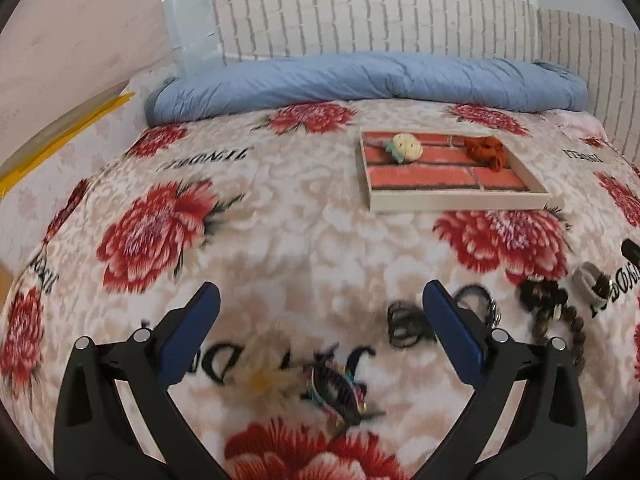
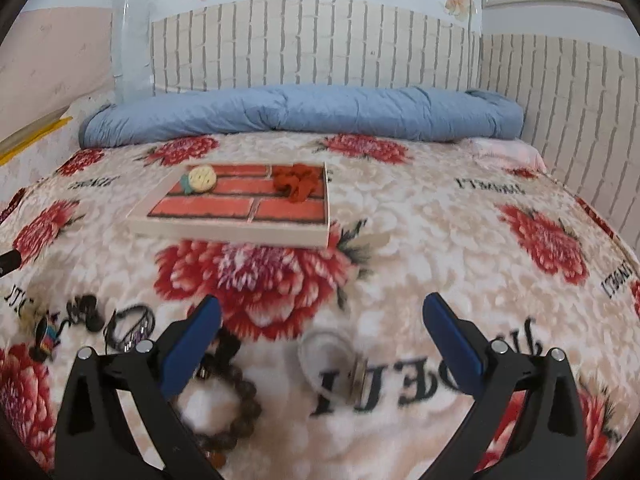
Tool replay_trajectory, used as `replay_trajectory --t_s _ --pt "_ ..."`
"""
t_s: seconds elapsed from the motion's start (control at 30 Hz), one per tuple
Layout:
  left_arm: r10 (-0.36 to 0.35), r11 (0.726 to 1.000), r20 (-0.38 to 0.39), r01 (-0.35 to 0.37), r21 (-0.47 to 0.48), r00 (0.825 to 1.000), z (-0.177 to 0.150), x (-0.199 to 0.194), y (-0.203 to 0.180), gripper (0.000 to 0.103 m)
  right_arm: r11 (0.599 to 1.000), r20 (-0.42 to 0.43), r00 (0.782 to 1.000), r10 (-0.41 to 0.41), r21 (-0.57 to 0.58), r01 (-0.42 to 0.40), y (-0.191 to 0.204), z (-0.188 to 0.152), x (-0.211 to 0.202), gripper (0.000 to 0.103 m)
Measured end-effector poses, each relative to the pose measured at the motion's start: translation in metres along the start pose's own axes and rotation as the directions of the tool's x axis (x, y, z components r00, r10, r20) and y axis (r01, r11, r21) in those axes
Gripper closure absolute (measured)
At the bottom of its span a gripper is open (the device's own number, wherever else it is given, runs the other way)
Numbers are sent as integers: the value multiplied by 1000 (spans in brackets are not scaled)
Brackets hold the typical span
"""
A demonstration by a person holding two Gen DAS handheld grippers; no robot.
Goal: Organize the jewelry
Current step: 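Move both tools back over the remaining jewelry on the bedspread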
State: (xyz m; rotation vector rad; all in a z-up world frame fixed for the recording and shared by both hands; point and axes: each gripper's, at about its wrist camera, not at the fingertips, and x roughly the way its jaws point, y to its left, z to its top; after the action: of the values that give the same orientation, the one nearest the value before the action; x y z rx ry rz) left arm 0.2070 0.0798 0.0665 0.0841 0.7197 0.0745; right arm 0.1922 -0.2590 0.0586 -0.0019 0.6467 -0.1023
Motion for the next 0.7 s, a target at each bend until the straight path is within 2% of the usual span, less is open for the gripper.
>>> replay_trajectory --t_s 0.1,0.3,0.43,0.6,0.7 --pt "-1 1000 1 1 -15 1000 -20 -3 -2 5 1000 2 1000 4 10 -4 3 -18 -7 4" --pt "-23 1000 -37 22 -17 999 -52 2 -7 5 998 -49 997 57 0 -57 17 -48 -14 4" --pt "-36 999 -68 33 -33 997 -70 10 -6 5 999 -43 998 49 -15 -49 25 -62 -21 5" --pt "-35 999 -78 33 -25 996 -81 15 -6 5 996 -45 995 84 -20 -85 34 -79 -32 5" --pt "-42 999 -65 40 -32 997 -83 13 -3 5 997 -37 997 66 -34 -68 37 -86 -35 5"
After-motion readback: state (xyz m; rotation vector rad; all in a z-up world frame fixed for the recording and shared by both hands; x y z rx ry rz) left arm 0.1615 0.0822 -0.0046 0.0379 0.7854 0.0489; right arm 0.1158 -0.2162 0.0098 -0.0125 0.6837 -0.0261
